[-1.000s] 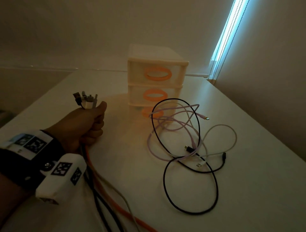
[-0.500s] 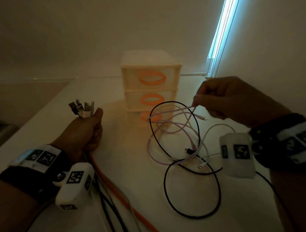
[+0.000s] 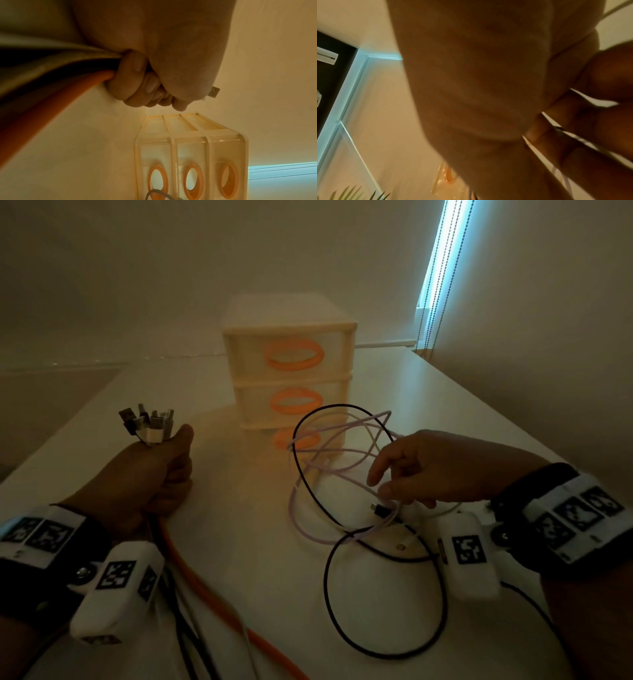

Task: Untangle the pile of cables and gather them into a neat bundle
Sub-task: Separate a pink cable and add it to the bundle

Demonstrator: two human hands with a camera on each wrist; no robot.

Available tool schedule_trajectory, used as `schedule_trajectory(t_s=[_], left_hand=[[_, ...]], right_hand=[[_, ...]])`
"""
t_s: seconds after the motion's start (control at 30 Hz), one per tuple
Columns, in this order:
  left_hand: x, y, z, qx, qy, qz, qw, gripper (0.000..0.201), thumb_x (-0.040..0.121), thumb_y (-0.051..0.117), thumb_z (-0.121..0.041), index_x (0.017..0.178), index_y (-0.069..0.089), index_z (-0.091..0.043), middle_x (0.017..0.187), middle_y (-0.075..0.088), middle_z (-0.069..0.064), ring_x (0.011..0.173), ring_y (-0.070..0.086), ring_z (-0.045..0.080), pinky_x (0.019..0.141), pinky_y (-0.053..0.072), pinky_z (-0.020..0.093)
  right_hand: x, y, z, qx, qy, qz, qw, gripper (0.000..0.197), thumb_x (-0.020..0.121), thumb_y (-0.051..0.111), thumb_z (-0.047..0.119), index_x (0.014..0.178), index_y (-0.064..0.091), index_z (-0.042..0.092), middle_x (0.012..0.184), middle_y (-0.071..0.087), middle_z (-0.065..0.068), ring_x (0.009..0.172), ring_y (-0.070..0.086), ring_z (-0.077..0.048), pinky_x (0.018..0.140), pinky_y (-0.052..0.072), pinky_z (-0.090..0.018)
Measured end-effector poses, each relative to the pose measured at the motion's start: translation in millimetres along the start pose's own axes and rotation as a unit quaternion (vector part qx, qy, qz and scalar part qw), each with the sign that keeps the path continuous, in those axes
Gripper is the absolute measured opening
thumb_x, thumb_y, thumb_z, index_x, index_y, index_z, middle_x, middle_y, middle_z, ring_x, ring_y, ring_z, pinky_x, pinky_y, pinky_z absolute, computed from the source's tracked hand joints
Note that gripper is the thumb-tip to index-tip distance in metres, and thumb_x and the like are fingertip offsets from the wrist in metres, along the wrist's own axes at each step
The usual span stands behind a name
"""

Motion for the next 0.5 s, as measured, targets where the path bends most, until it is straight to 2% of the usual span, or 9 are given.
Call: schedule_trajectory(t_s=[0.07,0.17,0.23,0.27,0.3,0.33,0.37,0.43,0.5], left_hand=[[-1.3,-2.0,0.2,-0.002,0.001,0.003,1.000,0.053,0.101,0.046,-0.049,0.059,0.028,-0.022,0.060,0.016,0.000,0.040,0.015,0.011,0.036,0.017,0.015],[-2.4,-3.2,0.8,-0.002,0.003,0.003,1.000,0.053,0.102,0.045,-0.048,0.059,0.028,-0.022,0.059,0.017,-0.001,0.039,0.016,0.010,0.037,0.016,0.015],[-2.6,-3.9,1.8,-0.001,0.006,0.005,1.000,0.052,0.102,0.045,-0.048,0.060,0.028,-0.022,0.059,0.017,-0.001,0.039,0.015,0.010,0.037,0.016,0.015],[-2.6,-4.3,2.2,-0.001,0.007,0.007,1.000,0.052,0.102,0.045,-0.048,0.060,0.027,-0.022,0.060,0.016,-0.001,0.040,0.015,0.010,0.037,0.016,0.015],[-2.1,-4.9,2.9,-0.002,0.007,0.010,1.000,0.052,0.101,0.046,-0.049,0.061,0.027,-0.022,0.060,0.016,-0.001,0.041,0.014,0.011,0.037,0.015,0.015],[-1.4,-5.9,3.2,-0.002,0.007,0.013,1.000,0.052,0.101,0.046,-0.050,0.061,0.027,-0.023,0.061,0.016,-0.001,0.043,0.013,0.011,0.038,0.015,0.015],[-0.9,-6.5,3.6,-0.002,0.007,0.015,1.000,0.052,0.100,0.047,-0.050,0.061,0.027,-0.023,0.061,0.015,-0.001,0.043,0.013,0.011,0.038,0.015,0.015],[0.2,-8.1,3.6,-0.003,0.005,0.017,1.000,0.052,0.100,0.047,-0.051,0.061,0.027,-0.023,0.061,0.015,-0.001,0.044,0.013,0.011,0.039,0.015,0.015],[0.9,-8.5,3.8,-0.010,0.004,0.020,1.000,0.052,0.100,0.047,-0.052,0.061,0.027,-0.023,0.061,0.016,-0.002,0.044,0.013,0.011,0.039,0.015,0.015]], right_hand=[[-1.2,0.4,3.6,0.005,-0.004,0.015,1.000,0.014,0.092,0.069,0.028,0.105,0.072,0.032,0.079,0.075,0.003,0.057,0.060,-0.007,0.058,0.048,-0.015],[-1.3,-0.1,3.3,0.029,-0.018,0.023,0.999,0.013,0.091,0.072,0.031,0.103,0.075,0.034,0.080,0.074,-0.003,0.059,0.060,-0.010,0.063,0.049,-0.021],[-0.4,1.8,1.6,0.024,-0.025,0.020,0.999,0.010,0.090,0.072,0.036,0.099,0.076,0.036,0.087,0.075,-0.008,0.074,0.069,-0.023,0.082,0.057,-0.035],[0.0,2.4,1.1,0.015,-0.030,0.015,0.999,0.008,0.089,0.072,0.038,0.096,0.077,0.036,0.090,0.075,-0.010,0.083,0.070,-0.028,0.094,0.055,-0.045],[-0.4,2.3,1.7,0.011,-0.033,0.008,0.999,0.007,0.090,0.072,0.038,0.094,0.077,0.036,0.092,0.075,-0.010,0.088,0.070,-0.030,0.100,0.051,-0.050],[-1.3,1.2,2.3,0.019,-0.036,-0.001,0.999,0.006,0.090,0.071,0.036,0.093,0.077,0.035,0.092,0.076,-0.006,0.089,0.071,-0.025,0.100,0.051,-0.047],[-2.4,-0.4,2.6,0.035,-0.037,-0.014,0.999,0.006,0.091,0.071,0.034,0.092,0.077,0.033,0.092,0.077,0.001,0.087,0.072,-0.016,0.094,0.054,-0.037],[-4.1,-4.0,4.1,0.070,-0.039,-0.049,0.996,0.008,0.091,0.071,0.031,0.090,0.078,0.027,0.087,0.076,0.009,0.075,0.068,0.001,0.074,0.051,-0.016],[-3.6,-6.0,2.9,0.099,-0.035,-0.082,0.991,0.012,0.091,0.070,0.032,0.088,0.078,0.023,0.080,0.075,0.003,0.061,0.060,0.000,0.061,0.048,-0.016]])
Point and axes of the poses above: each hand's wrist, its own x-axis towards the middle knuckle, its own y-axis out of the palm, z = x × y, the point moved 1 cm from there along x, towards the middle knuckle
